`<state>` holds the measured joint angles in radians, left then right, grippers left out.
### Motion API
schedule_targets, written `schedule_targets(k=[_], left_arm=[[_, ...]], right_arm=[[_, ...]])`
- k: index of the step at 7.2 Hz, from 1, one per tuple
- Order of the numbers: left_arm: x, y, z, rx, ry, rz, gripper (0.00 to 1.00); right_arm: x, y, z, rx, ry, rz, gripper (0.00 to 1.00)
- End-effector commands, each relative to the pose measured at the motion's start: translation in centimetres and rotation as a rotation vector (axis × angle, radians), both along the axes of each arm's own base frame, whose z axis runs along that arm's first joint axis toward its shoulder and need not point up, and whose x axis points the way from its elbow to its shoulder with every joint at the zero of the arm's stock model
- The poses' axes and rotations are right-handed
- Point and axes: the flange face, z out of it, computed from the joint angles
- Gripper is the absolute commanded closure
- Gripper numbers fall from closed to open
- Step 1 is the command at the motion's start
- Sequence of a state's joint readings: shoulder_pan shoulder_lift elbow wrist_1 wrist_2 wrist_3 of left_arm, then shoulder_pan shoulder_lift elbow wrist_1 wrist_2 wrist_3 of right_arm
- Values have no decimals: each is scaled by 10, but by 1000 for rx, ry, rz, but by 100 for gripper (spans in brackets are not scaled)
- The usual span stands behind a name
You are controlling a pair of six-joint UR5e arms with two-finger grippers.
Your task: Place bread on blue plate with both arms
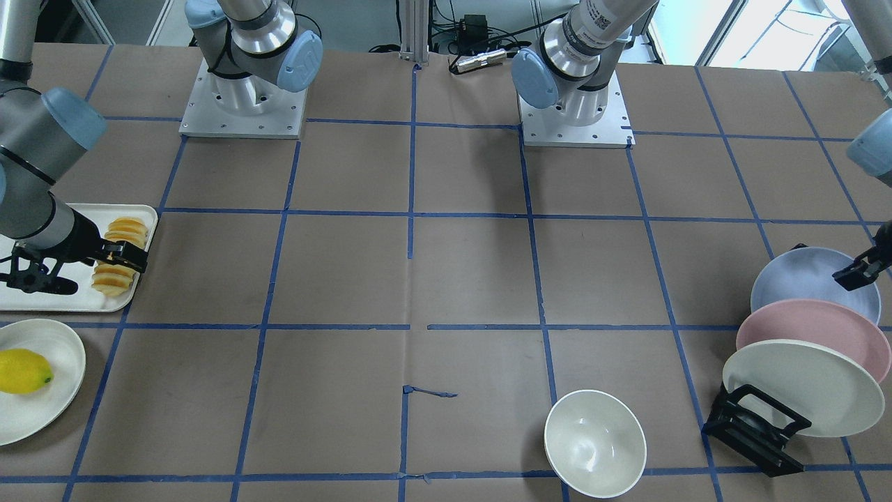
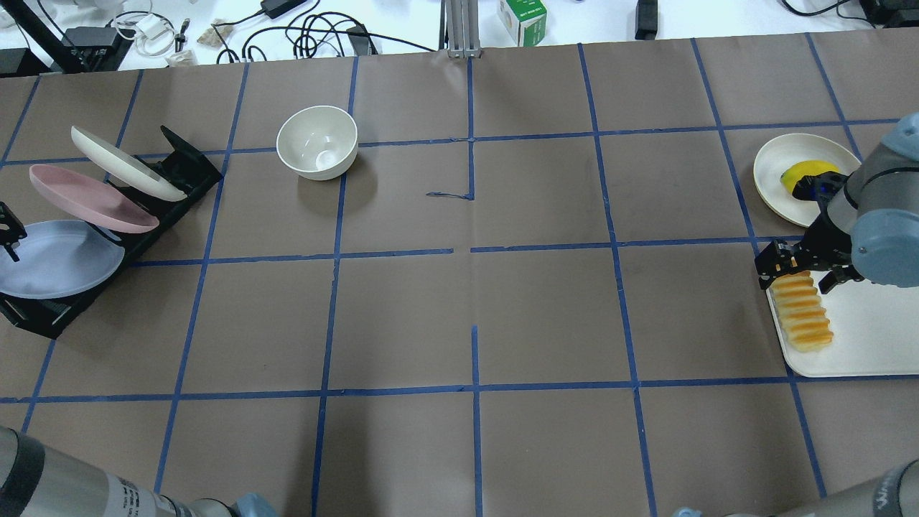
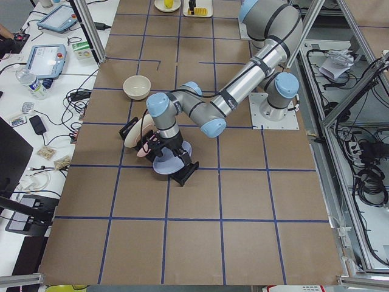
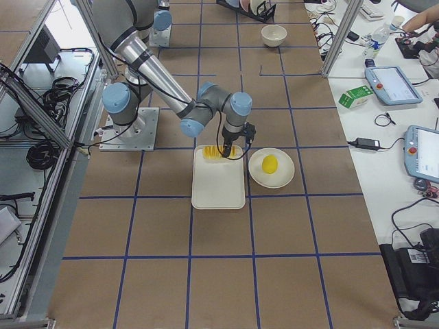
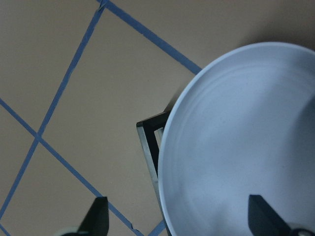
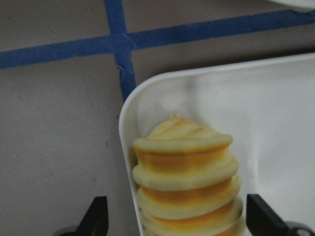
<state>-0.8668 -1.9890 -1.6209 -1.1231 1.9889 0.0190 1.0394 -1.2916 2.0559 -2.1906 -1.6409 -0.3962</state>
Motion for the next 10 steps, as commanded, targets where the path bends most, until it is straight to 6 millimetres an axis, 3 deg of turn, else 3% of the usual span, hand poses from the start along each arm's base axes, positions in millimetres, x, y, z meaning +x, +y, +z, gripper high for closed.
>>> schedule_targets(k=[1,2,4,5,8,10], left_arm=[[2,0,-3,2,-20,36,31],[2,0,-3,0,-18,38,62],[1,0,-4,-4,-13,41,100],[-1,-1,-5,-19,8,42,100],[0,-1,-3,-21,6,42,100],[-3,3,8,-11,7,36,100]], right_arm=[[-6,4,-3,17,-1,34,62],[-10,6,-5,24,-10,23,95],[-11,5,5,20,-5,23,100],[-14,1,16,5,5,23,100],[-12,-17,94,18,-20,22,100],[19,-42,137,37,-18,46,100]])
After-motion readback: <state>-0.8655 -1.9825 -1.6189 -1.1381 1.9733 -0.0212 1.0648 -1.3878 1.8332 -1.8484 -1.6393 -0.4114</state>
